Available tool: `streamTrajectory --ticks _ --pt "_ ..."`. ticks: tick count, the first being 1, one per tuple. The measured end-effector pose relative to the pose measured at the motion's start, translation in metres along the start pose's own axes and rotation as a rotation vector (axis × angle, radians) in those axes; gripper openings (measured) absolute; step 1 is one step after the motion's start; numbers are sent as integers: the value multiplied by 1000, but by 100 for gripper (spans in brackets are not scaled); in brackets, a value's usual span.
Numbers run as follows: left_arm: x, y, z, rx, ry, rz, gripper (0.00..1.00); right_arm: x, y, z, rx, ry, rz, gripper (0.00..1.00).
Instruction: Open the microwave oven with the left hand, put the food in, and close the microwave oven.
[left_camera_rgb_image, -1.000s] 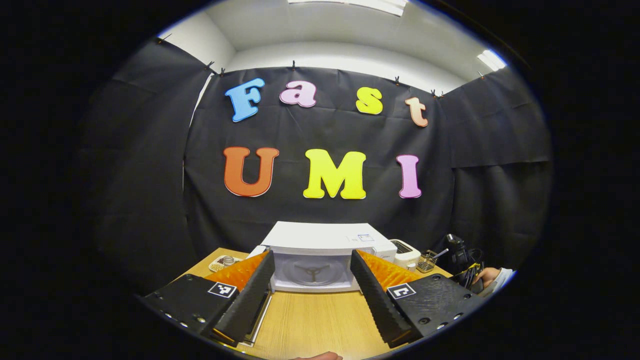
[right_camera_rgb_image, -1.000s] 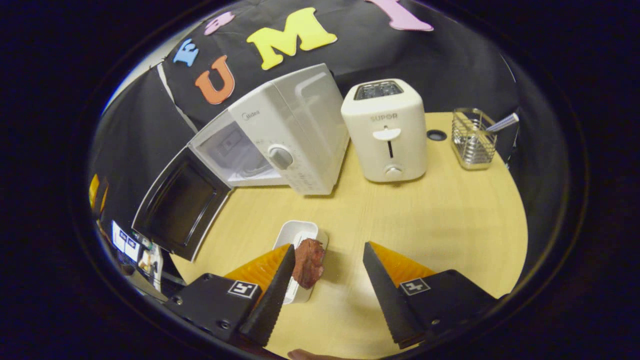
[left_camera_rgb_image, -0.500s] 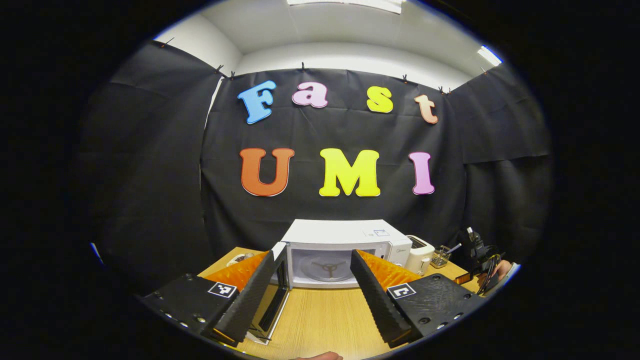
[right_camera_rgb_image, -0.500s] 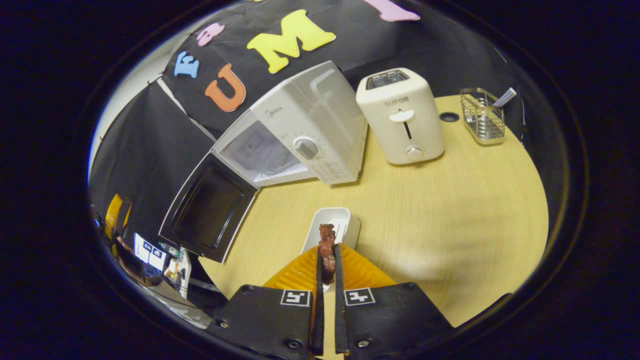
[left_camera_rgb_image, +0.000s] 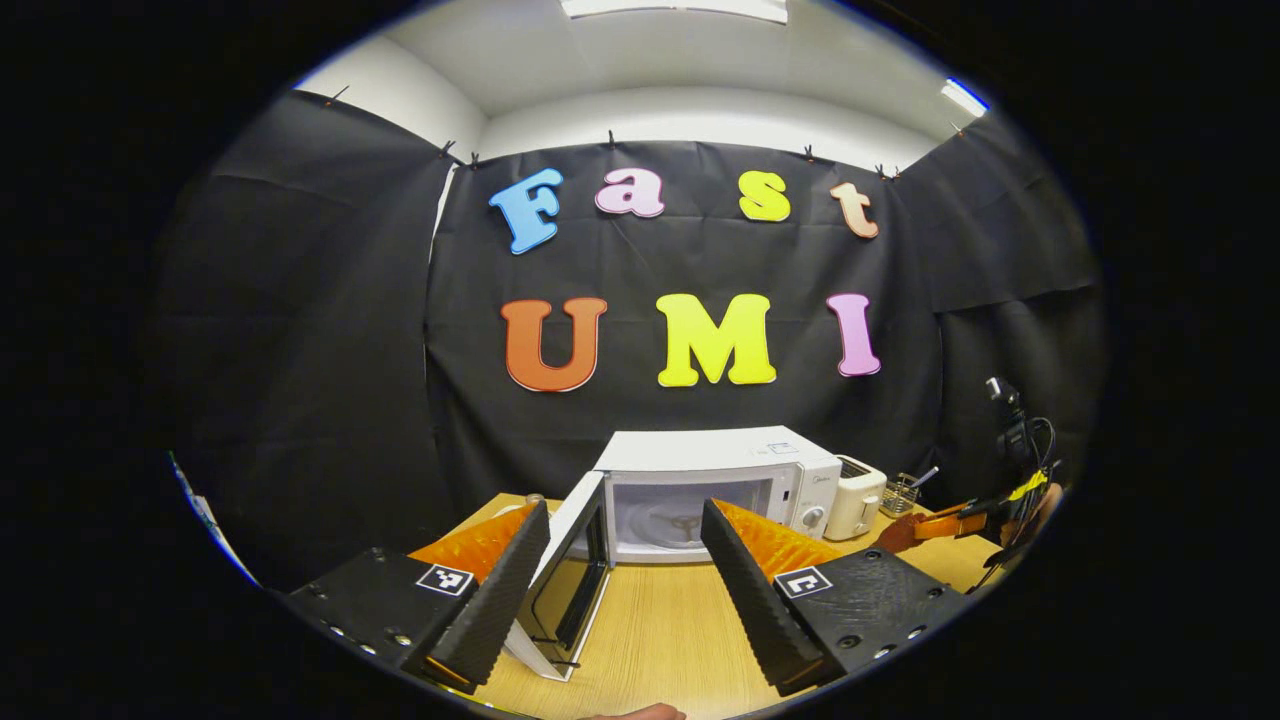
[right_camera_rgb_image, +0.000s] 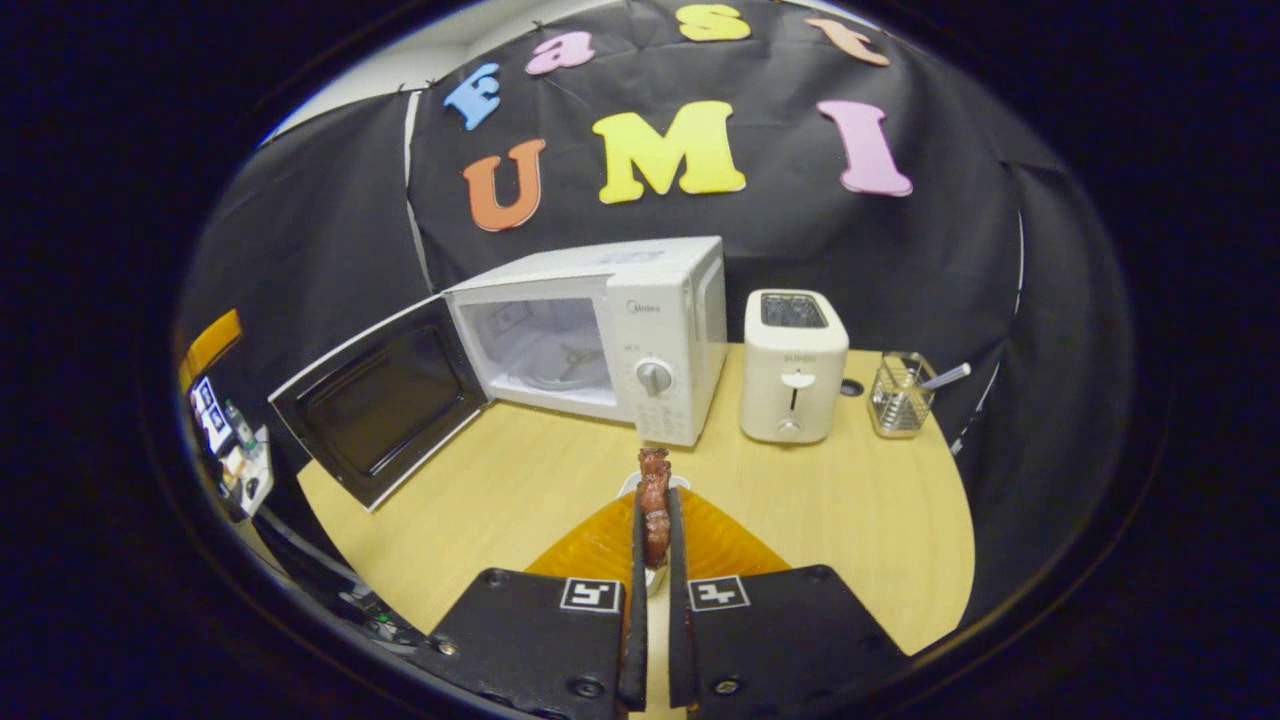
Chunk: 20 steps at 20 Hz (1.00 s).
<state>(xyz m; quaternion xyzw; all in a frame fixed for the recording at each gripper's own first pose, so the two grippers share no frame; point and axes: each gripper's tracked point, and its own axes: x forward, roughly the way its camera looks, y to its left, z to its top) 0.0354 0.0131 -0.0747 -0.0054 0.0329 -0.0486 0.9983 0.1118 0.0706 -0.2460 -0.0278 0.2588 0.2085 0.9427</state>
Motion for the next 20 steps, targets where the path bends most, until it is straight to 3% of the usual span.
streamTrajectory --ticks 5,10,15,20 --pt "-8 4 -10 -15 15 -25 94 -2 38 24 -57 -161 -89 11" --pt "-22 15 -17 -24 13 -40 93 33 64 48 -45 -244 -134 11" --pt "-31 31 -20 -109 8 -35 93 96 104 56 -47 -218 -85 12" --pt "-30 61 -28 -118 13 9 93 170 152 70 -13 -194 -20 12"
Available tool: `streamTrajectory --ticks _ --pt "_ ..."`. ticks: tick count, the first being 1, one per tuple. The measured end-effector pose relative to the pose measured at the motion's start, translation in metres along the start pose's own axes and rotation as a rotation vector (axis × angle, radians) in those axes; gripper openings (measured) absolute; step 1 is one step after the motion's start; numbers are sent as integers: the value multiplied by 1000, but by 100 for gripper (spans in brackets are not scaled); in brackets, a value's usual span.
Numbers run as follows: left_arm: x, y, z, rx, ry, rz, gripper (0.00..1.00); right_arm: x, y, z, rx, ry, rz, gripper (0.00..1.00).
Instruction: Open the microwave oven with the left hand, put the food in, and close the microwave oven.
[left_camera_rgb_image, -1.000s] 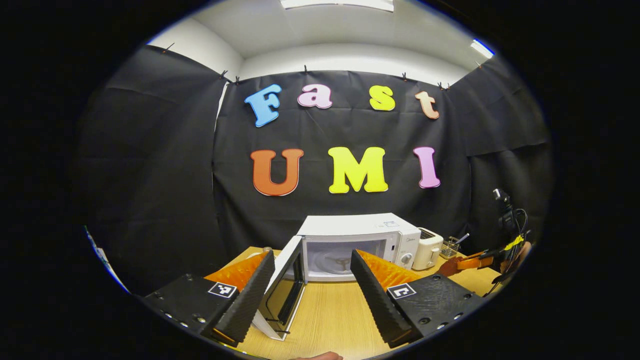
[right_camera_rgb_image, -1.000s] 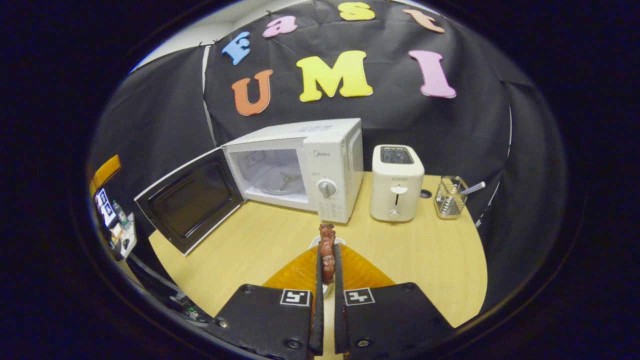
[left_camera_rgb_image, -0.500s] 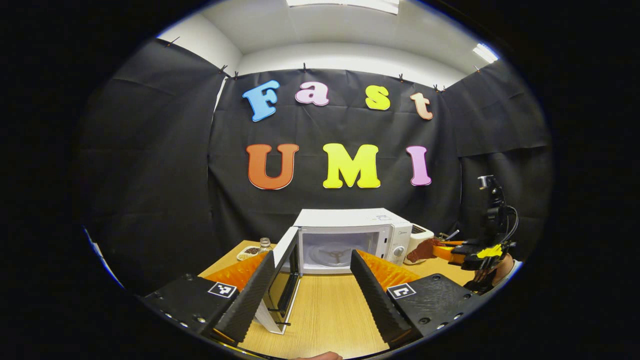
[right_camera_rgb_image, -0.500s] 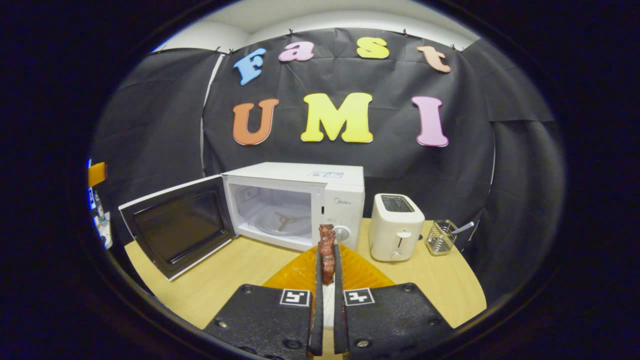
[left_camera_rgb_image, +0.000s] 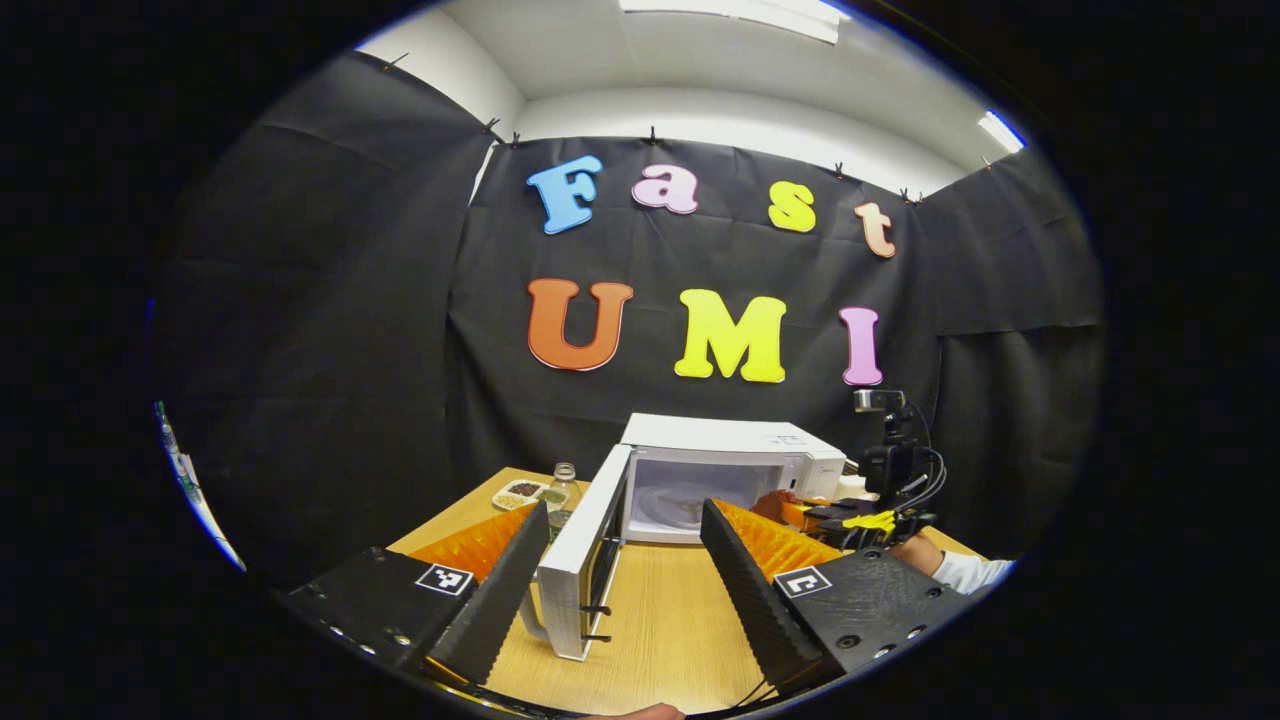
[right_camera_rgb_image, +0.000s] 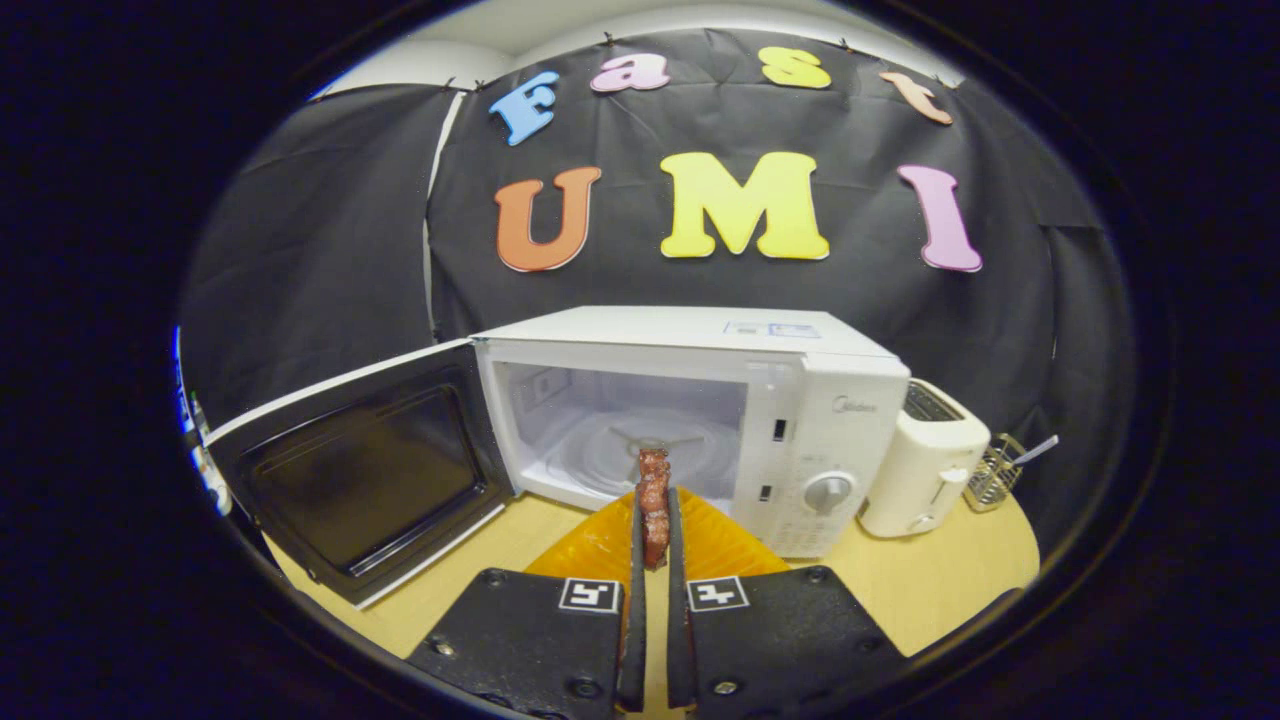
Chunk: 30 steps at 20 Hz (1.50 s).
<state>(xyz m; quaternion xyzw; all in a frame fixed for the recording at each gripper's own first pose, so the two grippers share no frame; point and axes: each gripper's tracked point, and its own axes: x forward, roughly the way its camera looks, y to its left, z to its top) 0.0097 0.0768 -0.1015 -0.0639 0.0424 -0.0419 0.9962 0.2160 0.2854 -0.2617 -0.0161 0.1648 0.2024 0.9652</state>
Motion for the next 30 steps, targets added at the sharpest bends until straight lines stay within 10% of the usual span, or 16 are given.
streamTrajectory --ticks 15,19,21,22,30 --pt "10 42 -17 1 13 18 93 176 47 31 335 -82 -160 12" --pt "11 53 -27 -15 31 26 94 190 38 38 593 -142 -159 7" --pt "10 56 -28 -31 36 25 94 187 36 34 647 -155 -174 47" --pt "8 56 -29 -33 37 21 93 185 31 32 636 -157 -204 90" --pt "-1 60 -33 -14 42 24 93 157 25 29 699 -167 -227 89"
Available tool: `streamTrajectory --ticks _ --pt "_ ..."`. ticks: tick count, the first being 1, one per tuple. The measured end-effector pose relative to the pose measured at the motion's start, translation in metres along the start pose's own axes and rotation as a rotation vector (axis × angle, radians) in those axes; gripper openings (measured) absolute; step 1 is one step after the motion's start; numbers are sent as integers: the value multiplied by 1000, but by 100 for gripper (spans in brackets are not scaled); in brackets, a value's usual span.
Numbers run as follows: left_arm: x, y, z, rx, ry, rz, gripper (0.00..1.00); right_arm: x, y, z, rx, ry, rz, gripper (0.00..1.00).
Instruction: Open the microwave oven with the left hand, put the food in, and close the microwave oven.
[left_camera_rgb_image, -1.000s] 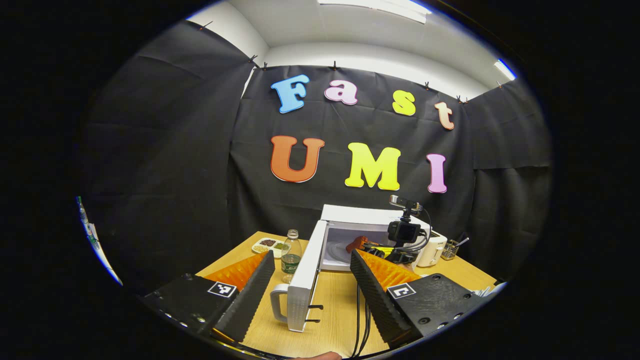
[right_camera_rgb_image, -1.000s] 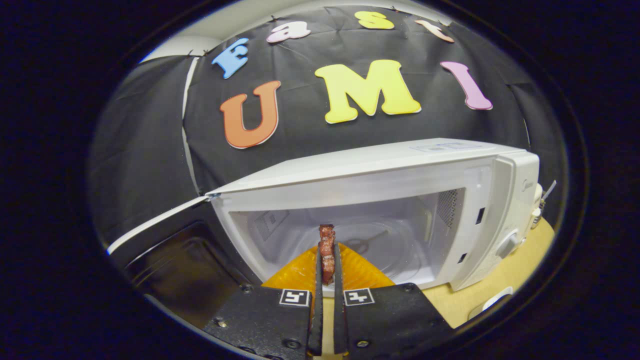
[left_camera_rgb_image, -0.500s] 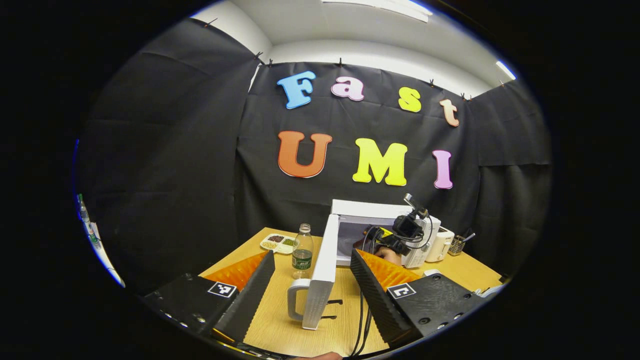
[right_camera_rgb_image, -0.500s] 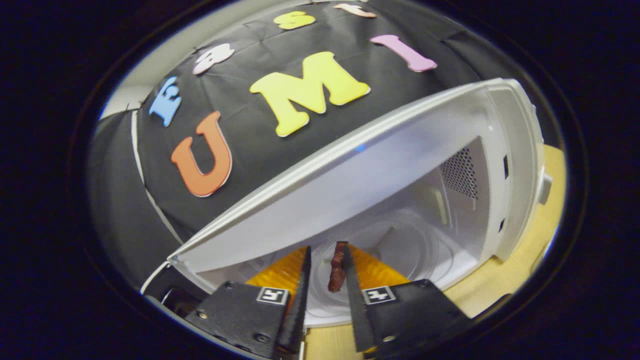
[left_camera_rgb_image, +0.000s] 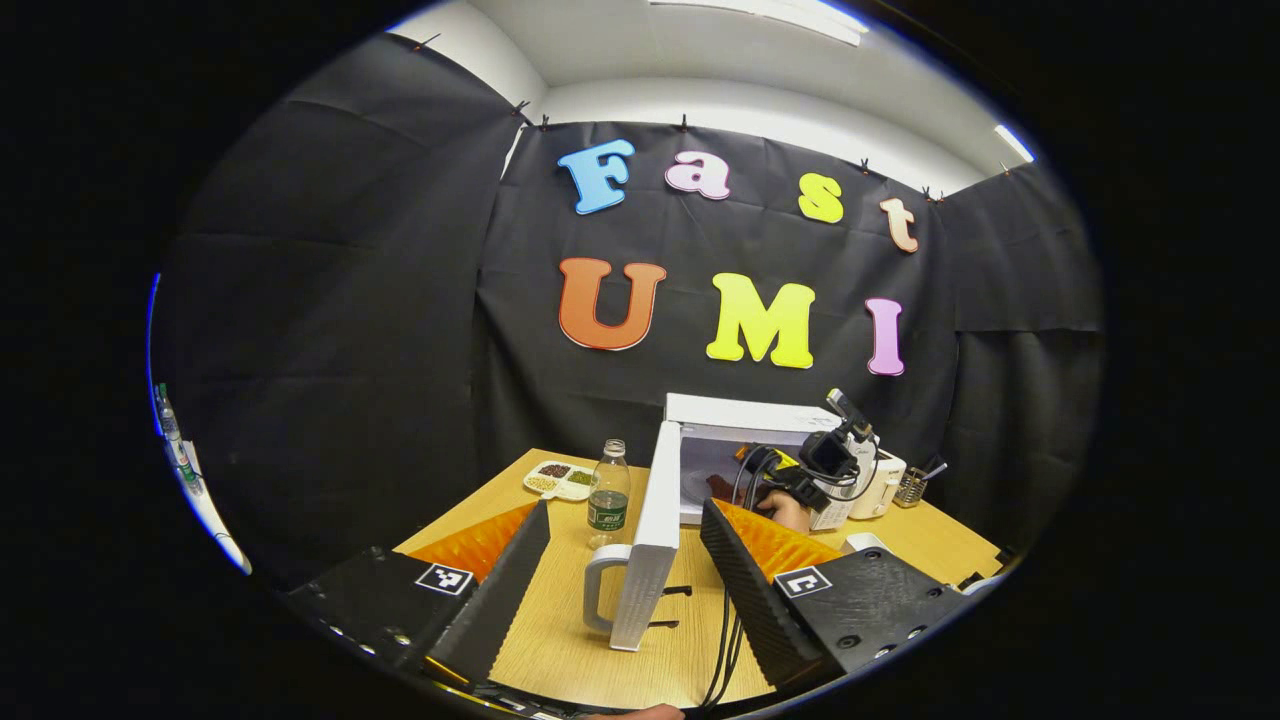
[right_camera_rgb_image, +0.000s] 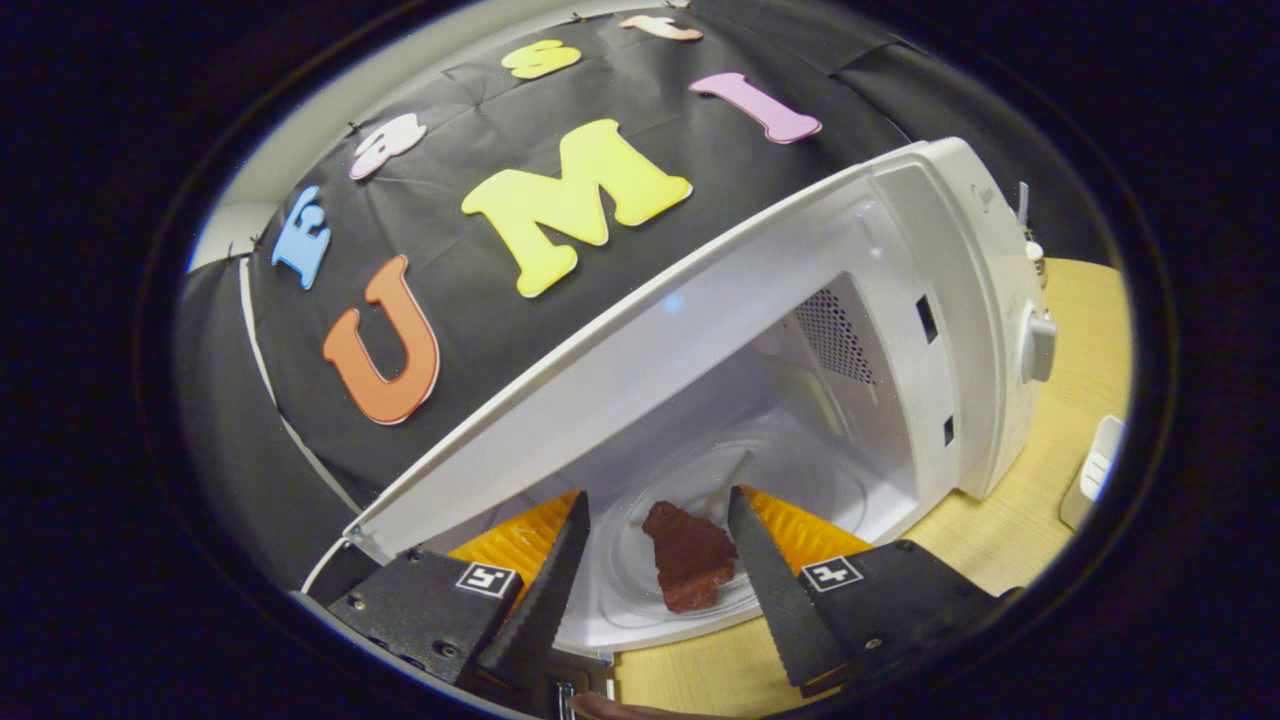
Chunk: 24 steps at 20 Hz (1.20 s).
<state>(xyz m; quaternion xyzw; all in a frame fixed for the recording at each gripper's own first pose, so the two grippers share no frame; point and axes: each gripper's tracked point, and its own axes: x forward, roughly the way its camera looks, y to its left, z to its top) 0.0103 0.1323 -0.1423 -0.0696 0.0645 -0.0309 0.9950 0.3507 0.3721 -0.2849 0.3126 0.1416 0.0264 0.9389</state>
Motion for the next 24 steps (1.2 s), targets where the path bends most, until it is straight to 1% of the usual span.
streamTrajectory --ticks 4,5,6,7,8,9,10,11,12,13,14,15,16,17,18,20,21,24 --pt "4 9 -9 34 16 24 93 -44 -7 3 33 12 17 89" --pt "6 13 -14 46 22 33 93 -59 -12 7 35 8 23 76" --pt "8 18 -19 56 28 42 93 -74 -16 12 26 1 34 89" --pt "9 20 -25 63 38 48 93 -90 -21 17 5 -7 41 89" --pt "11 25 -32 66 43 56 93 -106 -29 23 -18 -22 50 77" --pt "14 30 -39 65 50 63 93 -123 -35 29 -44 -39 62 91" --pt "14 34 -44 62 53 66 93 -137 -39 36 -74 -55 70 79" --pt "17 37 -49 59 53 68 93 -151 -45 42 -107 -69 74 79" --pt "19 41 -55 52 59 73 93 -165 -50 47 -148 -77 82 92" --pt "22 45 -62 45 69 80 93 -179 -52 51 -185 -82 99 80" --pt "21 51 -68 37 80 92 82 -192 -54 55 -223 -86 114 80" --pt "22 57 -70 37 75 114 93 -203 -57 59 -261 -91 123 81" --pt "23 61 -70 42 76 123 92 -217 -62 65 -295 -106 130 81" --pt "22 61 -73 52 81 115 88 -230 -64 74 -322 -126 136 95" --pt "22 63 -75 61 83 116 51 -241 -68 83 -343 -147 133 95" --pt "21 82 -66 78 34 175 2 -261 -75 95 -373 -174 132 95" --pt "16 83 -65 81 16 185 1 -272 -78 99 -388 -181 133 95" --pt "19 76 -78 85 35 164 0 -301 -86 111 -427 -184 132 95"
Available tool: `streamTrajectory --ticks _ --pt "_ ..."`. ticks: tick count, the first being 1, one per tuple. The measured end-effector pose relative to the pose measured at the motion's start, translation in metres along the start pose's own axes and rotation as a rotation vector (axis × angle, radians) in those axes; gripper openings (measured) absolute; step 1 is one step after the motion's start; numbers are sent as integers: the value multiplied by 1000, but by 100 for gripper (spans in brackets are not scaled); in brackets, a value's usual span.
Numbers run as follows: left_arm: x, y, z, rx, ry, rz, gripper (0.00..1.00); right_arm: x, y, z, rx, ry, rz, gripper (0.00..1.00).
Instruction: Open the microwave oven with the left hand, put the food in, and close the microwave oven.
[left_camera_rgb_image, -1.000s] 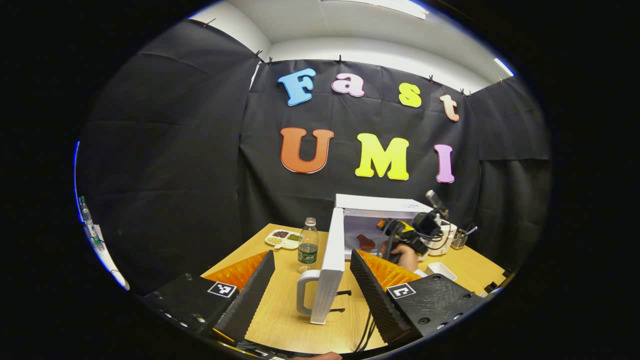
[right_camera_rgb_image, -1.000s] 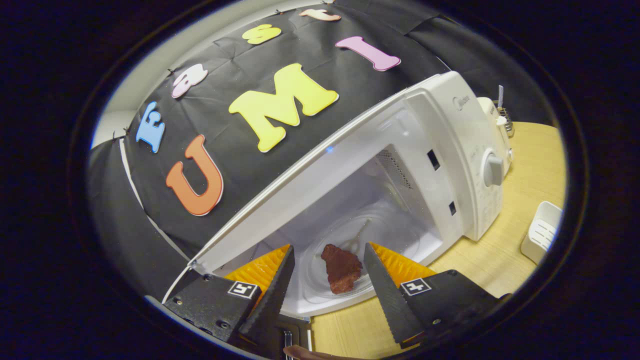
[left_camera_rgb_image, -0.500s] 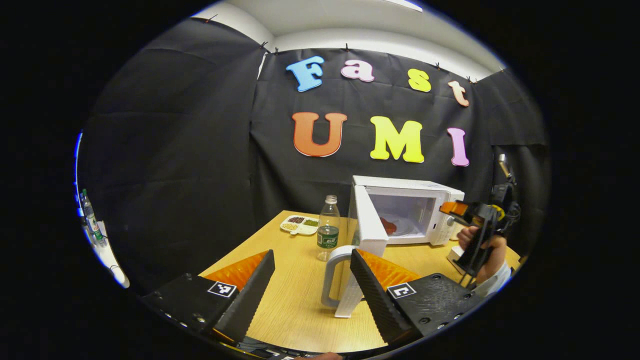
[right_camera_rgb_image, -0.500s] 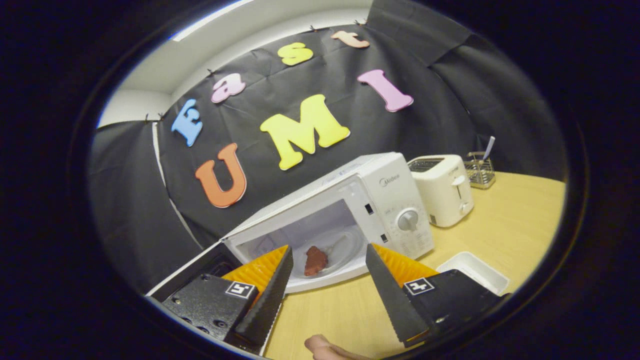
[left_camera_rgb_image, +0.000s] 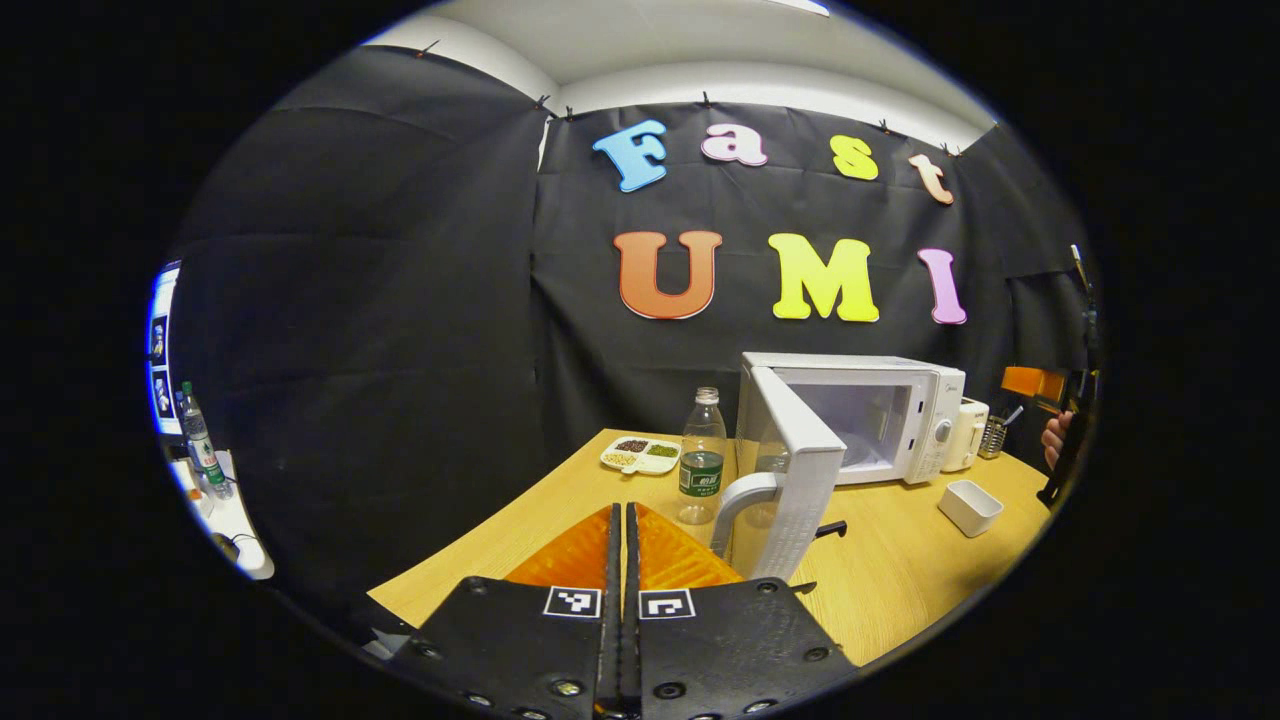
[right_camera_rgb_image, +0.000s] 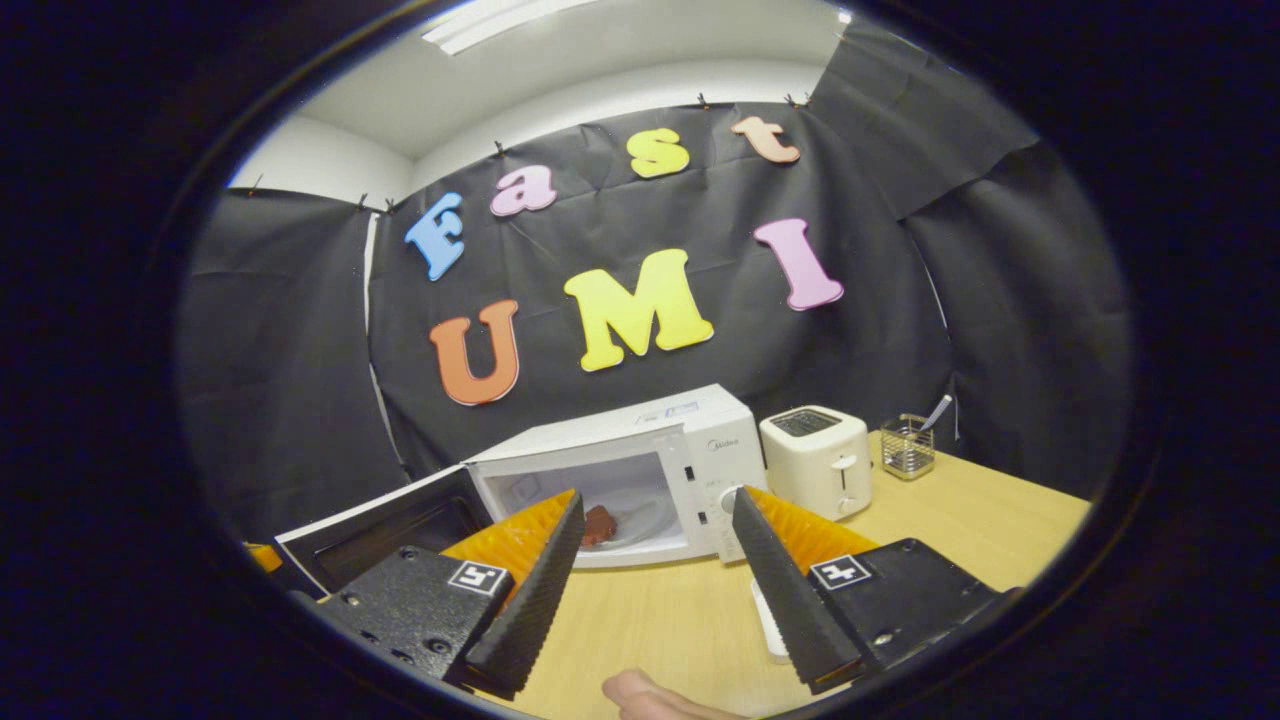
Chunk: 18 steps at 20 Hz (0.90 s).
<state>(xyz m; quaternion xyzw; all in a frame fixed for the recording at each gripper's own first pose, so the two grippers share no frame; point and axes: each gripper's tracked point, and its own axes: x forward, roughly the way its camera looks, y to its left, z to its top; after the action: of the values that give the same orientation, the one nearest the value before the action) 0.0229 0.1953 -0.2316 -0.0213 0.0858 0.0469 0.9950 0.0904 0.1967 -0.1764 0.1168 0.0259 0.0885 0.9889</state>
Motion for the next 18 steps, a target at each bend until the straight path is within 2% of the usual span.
streamTrajectory --ticks 4,7,10,13,16,18 --pt "16 -15 -2 -30 -42 -75 0 -36 -13 24 -10 -49 7 95" --pt "31 -23 -11 -45 -25 -118 0 -64 -25 37 -15 -84 6 95" --pt "39 -39 -18 -102 5 -183 0 -89 -47 49 -55 -84 -25 95" --pt "45 -40 -25 -99 11 -168 0 -121 -73 75 -92 -133 -51 95" --pt "47 -61 -33 -122 29 -217 0 -151 -99 97 -110 -187 -87 95" --pt "50 -76 -42 -132 47 -244 0 -166 -116 99 -120 -182 -117 95"
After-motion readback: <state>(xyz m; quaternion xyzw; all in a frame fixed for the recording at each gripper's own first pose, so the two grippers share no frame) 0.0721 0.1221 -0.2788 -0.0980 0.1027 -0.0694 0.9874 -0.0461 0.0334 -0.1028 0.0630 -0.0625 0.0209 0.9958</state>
